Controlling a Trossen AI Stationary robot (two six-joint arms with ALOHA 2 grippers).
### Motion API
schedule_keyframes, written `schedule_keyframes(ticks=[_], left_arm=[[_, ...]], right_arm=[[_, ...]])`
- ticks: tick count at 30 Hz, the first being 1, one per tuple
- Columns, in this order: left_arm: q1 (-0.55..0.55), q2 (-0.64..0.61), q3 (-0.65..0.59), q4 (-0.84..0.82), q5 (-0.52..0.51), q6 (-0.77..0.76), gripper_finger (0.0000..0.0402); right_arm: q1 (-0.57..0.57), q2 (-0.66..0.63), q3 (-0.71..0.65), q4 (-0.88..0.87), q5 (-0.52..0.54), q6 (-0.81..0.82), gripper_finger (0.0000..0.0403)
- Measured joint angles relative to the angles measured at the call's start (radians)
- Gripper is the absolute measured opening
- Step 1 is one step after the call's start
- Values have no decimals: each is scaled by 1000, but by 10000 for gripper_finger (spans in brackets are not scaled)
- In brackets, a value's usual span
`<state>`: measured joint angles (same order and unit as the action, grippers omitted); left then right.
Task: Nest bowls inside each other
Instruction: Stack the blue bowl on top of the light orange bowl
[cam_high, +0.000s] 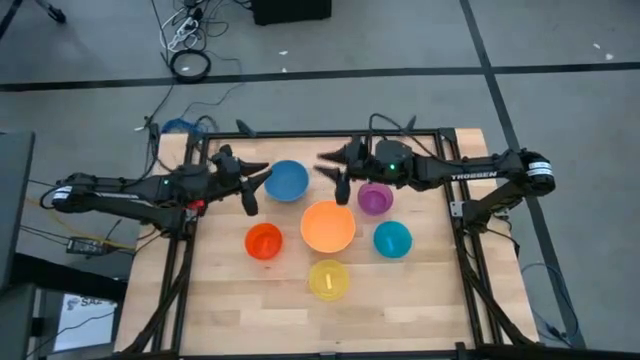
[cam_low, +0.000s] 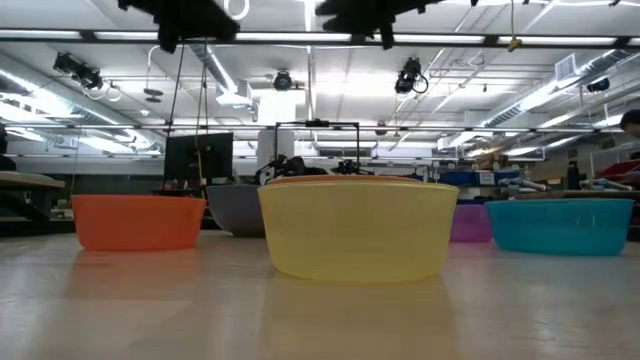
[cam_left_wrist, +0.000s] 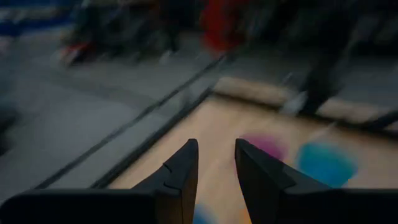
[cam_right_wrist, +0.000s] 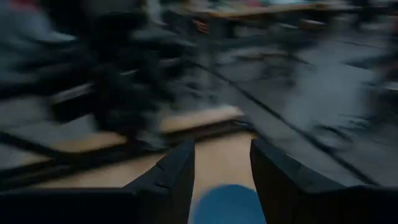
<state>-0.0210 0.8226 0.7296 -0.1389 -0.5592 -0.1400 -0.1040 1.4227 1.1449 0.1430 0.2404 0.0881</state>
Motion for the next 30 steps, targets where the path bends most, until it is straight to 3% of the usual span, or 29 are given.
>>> schedule_keyframes(ticks=[4,7,17,22,30], left_arm=[[16,71,88,-303,-112,-130,115],[35,125,132,-377,-117,-178,115],[47,140,154,-413,-101,-183,115],[46,121,154,-437,-97,-186,115],[46,118,154,-438,-96,-182,115]], right_arm=[[-48,31,163,-324,161,-38,136],[-93,100,297,-468,193,-56,137],[-226,496,690,-747,58,-2,191],[-252,641,763,-777,-52,54,214],[-255,763,799,-778,-203,159,216]])
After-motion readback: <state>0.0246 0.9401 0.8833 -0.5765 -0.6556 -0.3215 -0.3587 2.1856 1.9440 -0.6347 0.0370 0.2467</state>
